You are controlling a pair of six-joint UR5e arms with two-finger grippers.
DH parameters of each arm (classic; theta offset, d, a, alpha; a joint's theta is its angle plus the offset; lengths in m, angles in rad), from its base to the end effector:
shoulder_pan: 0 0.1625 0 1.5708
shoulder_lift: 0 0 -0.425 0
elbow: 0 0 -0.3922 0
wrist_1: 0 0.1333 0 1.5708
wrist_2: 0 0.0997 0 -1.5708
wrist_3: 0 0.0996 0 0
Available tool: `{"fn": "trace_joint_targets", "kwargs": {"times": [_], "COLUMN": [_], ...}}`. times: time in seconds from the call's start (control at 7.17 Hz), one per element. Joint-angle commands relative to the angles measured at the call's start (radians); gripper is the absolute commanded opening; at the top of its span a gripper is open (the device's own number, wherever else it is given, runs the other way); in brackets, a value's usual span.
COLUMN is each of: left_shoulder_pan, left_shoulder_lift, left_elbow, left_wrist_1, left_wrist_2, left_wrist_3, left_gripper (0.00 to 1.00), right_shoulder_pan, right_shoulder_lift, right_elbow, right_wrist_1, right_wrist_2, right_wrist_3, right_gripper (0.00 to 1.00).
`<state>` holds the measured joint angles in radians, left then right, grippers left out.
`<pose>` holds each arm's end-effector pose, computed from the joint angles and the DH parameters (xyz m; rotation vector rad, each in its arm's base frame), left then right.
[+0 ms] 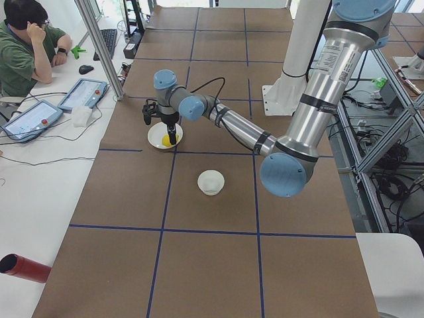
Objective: Move lemon from plate to bowl
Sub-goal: 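Move the left gripper over the yellow lemon on the white plate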
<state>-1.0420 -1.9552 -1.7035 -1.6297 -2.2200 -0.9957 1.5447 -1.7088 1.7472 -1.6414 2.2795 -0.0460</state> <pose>0.2533 -0.5783 0.3748 -0.0340 0.8409 -0.2522 0.0572 -0.4323 0.6472 -0.0238 -0.7090 -0.0576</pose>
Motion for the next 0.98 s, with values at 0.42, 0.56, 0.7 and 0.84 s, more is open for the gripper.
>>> {"fn": "trace_joint_targets", "kwargs": {"times": [0.42,0.56,0.7,0.84], "left_shoulder_pan": [0.117,0.131,0.141,0.148], "left_shoulder_lift": [-0.150,-0.175,-0.172,-0.179], "left_elbow": [0.305,0.346,0.349,0.364], "left_wrist_1": [-0.254,-0.256,-0.256,-0.257], "left_wrist_2": [0.097,0.102,0.105,0.106], "left_wrist_3": [-0.246,-0.280,-0.303,-0.326], "left_gripper": [1.00,1.00,1.00,1.00], "right_shoulder_pan": [0.000,0.000,0.000,0.000], "right_shoulder_lift": [0.000,0.000,0.000,0.000], "right_elbow": [0.000,0.000,-0.001,0.000], "right_wrist_1": [0.000,0.000,0.000,0.000], "right_wrist_2": [0.000,0.000,0.000,0.000], "right_wrist_3": [0.000,0.000,0.000,0.000], "right_gripper": [1.00,1.00,1.00,1.00]}}
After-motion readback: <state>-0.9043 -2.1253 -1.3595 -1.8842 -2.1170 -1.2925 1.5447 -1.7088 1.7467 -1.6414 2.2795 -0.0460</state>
